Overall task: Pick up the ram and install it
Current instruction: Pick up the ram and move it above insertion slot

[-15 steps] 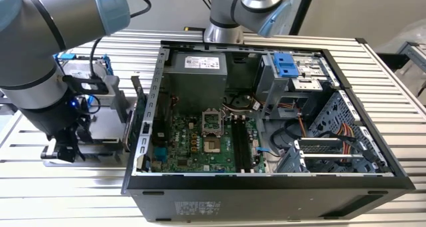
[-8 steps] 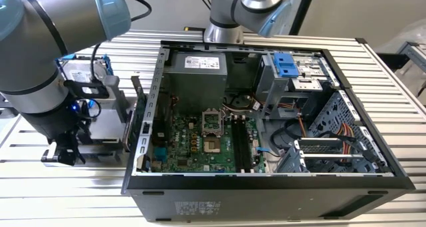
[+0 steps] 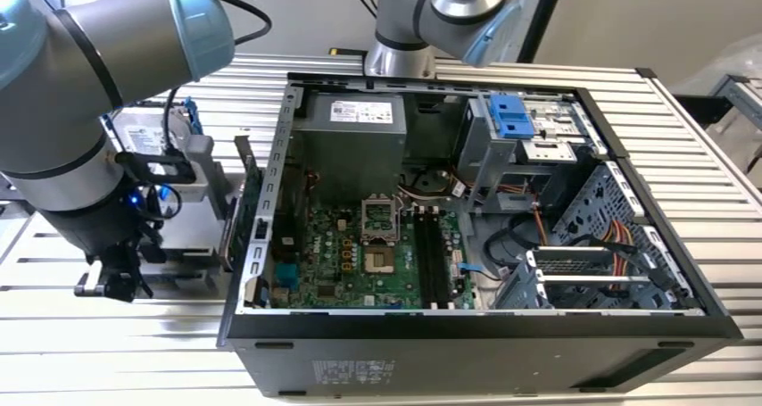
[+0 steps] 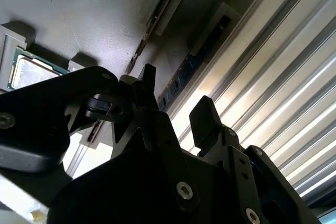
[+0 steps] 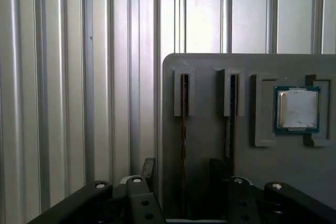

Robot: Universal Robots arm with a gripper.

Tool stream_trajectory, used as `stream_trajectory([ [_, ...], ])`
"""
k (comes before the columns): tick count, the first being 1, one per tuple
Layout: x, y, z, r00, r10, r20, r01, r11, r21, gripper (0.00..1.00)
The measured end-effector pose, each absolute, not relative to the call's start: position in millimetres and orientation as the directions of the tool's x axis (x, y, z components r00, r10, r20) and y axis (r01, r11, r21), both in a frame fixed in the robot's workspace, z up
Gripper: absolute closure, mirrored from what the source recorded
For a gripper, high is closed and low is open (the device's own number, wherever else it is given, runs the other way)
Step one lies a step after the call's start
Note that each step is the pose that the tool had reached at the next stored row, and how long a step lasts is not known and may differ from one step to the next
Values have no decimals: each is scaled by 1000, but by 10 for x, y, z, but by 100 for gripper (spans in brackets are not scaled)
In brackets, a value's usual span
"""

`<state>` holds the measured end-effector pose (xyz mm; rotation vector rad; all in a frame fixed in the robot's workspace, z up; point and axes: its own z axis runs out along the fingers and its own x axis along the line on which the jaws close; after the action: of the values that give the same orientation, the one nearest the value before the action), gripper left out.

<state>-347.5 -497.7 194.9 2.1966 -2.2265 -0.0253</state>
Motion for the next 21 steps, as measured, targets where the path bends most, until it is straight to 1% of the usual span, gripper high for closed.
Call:
stream_trajectory([
  [14, -3475, -4977, 1945, -14, -1000, -2, -1000, 14, 21, 0],
  [21, -3475, -5018, 1946, -14, -1000, -23, -1000, 13, 22, 0],
])
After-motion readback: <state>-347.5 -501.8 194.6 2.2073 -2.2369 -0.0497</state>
